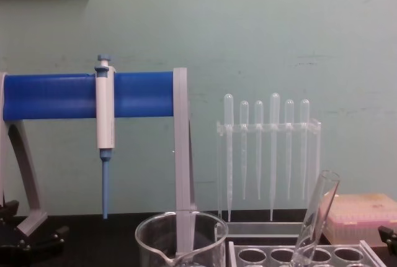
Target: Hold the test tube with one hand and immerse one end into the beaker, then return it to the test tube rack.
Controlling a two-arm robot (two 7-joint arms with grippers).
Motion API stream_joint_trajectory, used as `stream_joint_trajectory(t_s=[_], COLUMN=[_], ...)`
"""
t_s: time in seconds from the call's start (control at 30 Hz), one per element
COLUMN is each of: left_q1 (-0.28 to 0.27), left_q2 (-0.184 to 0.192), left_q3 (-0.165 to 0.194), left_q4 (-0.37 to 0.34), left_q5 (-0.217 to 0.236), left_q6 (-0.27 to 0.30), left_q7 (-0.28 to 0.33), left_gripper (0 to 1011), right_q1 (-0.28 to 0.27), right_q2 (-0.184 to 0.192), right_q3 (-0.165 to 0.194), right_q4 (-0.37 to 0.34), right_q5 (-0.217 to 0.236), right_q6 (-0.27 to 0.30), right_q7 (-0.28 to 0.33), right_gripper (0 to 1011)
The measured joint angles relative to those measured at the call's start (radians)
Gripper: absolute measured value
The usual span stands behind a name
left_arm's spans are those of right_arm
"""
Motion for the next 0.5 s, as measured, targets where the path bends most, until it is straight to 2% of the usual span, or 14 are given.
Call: stream_joint_trajectory(t_s=[0.5], left_q1=[0.0], left_q2=[0.0], left_q3=[0.0], left_q4=[0.0], left_q5=[0.0], left_q6=[0.0], left_q7=[0.0], left_gripper=[1000], right_q1=[0.0], right_q2=[0.0], right_q3=[0.0], right_q4=[0.0], right_q5=[0.0], right_q6=[0.0], right_q7=[0.0], right_gripper=[1003])
